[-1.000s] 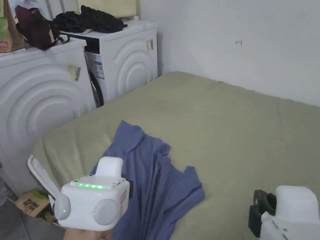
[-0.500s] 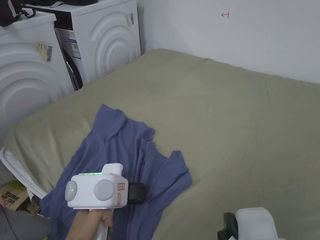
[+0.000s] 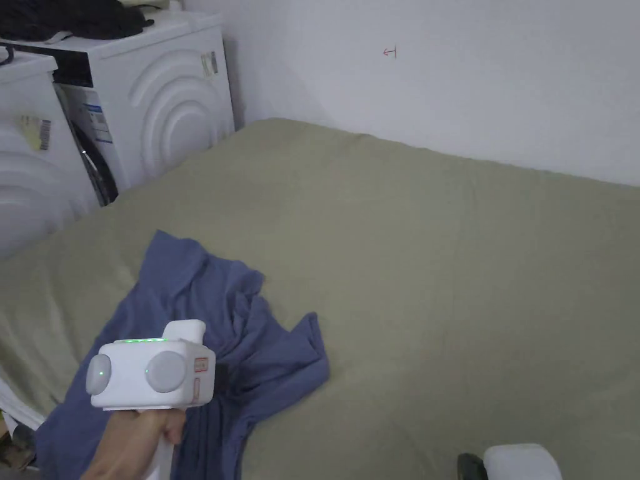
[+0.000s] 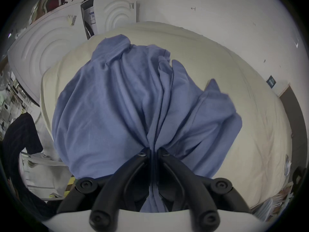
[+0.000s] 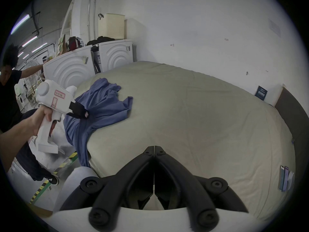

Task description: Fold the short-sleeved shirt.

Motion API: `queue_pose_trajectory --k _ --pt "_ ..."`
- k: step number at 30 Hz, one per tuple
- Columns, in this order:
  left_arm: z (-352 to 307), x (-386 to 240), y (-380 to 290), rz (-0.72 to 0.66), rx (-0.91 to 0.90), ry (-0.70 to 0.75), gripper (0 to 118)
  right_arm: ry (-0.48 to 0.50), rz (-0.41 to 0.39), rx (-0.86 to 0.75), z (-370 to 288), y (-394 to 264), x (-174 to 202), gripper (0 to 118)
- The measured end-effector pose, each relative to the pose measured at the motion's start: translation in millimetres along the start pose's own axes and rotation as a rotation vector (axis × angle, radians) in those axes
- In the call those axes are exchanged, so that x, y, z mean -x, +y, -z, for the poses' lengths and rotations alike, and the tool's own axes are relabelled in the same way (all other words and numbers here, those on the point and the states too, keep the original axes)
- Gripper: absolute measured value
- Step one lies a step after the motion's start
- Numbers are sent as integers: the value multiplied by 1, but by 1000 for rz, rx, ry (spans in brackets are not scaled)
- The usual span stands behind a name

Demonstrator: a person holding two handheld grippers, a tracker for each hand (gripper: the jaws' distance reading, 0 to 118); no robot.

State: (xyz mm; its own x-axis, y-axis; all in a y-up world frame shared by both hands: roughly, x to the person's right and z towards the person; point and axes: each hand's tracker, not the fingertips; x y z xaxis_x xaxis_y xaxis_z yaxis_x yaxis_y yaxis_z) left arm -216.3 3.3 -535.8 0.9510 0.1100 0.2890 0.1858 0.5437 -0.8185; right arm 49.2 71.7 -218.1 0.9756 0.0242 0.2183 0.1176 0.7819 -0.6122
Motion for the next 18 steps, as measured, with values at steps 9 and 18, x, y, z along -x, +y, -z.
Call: queue_pose_trajectory --k 9,18 --pt "-10 -148 52 195 -67 -143 8 -125 126 6 -28 -23 -58 1" --pt "-18 -374 56 399 -65 -456 8 -280 250 10 -57 -45 -130 1"
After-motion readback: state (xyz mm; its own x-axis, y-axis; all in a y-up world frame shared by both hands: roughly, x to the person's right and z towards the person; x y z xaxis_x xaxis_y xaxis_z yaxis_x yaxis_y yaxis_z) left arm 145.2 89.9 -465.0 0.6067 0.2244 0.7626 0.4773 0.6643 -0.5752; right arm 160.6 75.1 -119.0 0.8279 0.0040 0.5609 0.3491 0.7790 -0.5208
